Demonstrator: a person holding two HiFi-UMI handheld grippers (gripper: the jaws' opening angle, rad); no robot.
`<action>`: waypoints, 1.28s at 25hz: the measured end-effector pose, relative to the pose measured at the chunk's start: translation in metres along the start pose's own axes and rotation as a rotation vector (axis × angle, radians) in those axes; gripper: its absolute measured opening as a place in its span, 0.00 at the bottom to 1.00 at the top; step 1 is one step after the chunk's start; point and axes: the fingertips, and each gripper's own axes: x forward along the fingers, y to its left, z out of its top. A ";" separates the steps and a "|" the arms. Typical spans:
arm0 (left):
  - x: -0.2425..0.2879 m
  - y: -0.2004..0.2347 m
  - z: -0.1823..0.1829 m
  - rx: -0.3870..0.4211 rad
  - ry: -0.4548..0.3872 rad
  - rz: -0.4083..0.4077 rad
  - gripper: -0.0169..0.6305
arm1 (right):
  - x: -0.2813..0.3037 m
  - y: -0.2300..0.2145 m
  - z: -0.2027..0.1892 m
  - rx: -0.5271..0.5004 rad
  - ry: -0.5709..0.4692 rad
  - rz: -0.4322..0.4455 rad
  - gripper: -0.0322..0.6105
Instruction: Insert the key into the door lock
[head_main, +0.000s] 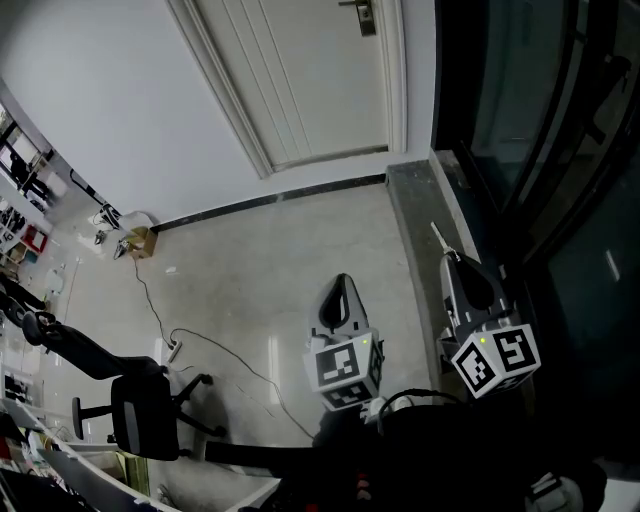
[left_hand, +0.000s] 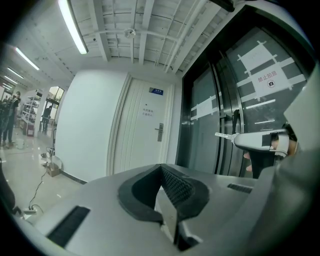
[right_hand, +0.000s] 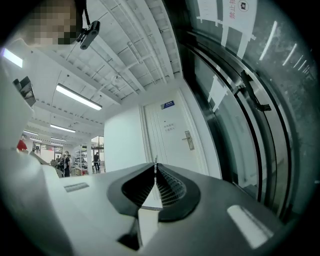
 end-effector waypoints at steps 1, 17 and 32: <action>0.000 0.004 0.000 0.000 0.000 0.002 0.03 | 0.002 0.002 0.000 -0.002 -0.001 -0.001 0.07; 0.036 0.090 -0.027 -0.060 0.077 0.059 0.03 | 0.073 0.017 -0.027 -0.016 0.015 -0.034 0.07; 0.246 0.099 -0.001 -0.030 0.082 0.061 0.03 | 0.254 -0.090 -0.023 -0.002 0.013 -0.014 0.07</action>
